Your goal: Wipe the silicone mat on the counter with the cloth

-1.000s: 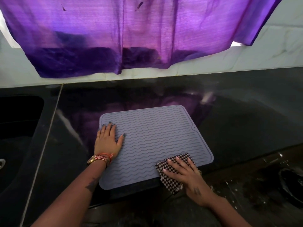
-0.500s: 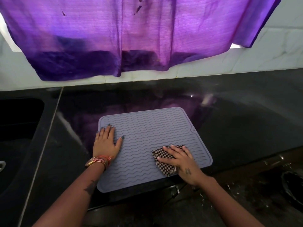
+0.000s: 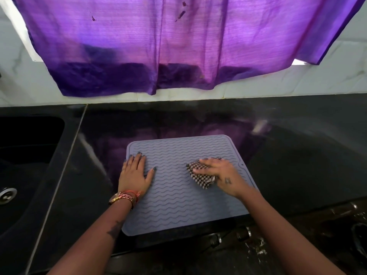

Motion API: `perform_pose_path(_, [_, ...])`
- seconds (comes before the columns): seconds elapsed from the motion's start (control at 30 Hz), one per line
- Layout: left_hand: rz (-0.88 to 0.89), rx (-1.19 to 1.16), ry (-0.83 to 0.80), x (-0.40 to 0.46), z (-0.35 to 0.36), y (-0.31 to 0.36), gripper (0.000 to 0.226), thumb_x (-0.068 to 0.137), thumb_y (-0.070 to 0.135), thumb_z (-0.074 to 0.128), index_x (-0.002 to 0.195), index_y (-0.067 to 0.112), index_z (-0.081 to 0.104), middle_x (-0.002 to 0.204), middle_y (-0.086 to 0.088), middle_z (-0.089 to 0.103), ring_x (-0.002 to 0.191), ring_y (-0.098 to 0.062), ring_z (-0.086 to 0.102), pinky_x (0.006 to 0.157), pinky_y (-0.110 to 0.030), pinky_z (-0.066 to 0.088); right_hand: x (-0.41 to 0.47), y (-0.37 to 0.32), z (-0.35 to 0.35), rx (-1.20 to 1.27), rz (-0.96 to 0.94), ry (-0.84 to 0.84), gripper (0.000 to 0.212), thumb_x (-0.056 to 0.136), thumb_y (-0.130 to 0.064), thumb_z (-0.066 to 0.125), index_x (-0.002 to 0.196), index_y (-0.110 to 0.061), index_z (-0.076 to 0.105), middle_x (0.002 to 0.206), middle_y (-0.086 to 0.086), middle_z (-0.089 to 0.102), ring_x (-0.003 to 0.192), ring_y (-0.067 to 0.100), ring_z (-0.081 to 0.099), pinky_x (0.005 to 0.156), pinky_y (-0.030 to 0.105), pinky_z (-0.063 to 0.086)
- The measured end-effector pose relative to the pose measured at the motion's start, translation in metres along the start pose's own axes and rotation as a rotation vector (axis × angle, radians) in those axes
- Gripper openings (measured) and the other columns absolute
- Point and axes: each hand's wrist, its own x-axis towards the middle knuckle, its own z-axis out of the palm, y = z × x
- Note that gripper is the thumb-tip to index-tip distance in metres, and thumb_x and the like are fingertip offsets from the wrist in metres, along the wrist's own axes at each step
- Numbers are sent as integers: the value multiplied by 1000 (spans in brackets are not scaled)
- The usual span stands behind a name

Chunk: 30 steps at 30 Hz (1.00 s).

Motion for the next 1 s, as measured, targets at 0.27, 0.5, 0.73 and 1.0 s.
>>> perform_pose_path(0.27, [0,-24,14,-1,1,-1,89,74,68,4,144,18,26,155,-2,21,145,-21,13,119,-35,4,10,8,12,9,54,-134,82,79,11,41,130,-54,41,153,-16,26,144,10,17,118,46,5])
perform_pose_path(0.5, [-2,-49,30,1,0,-1,87,75,67,8,144,18,28,154,-2,24,144,-20,16,119,-34,4,62,11,-22,71,53,61,81,69,20,44,125,-37,57,146,-3,44,139,22,33,116,42,22])
perform_pose_path(0.73, [6,-61,50,2,-1,-1,84,76,66,11,141,17,33,153,-3,28,143,-22,20,120,-35,6,64,14,9,-56,137,-116,84,80,11,39,133,-53,37,157,-15,13,147,17,2,117,47,-7])
perform_pose_path(1.0, [10,-67,67,2,1,-2,83,77,66,12,141,17,33,153,-3,28,143,-21,20,120,-35,6,106,18,-49,325,144,85,53,84,18,40,122,-12,62,141,12,49,134,24,41,107,14,21])
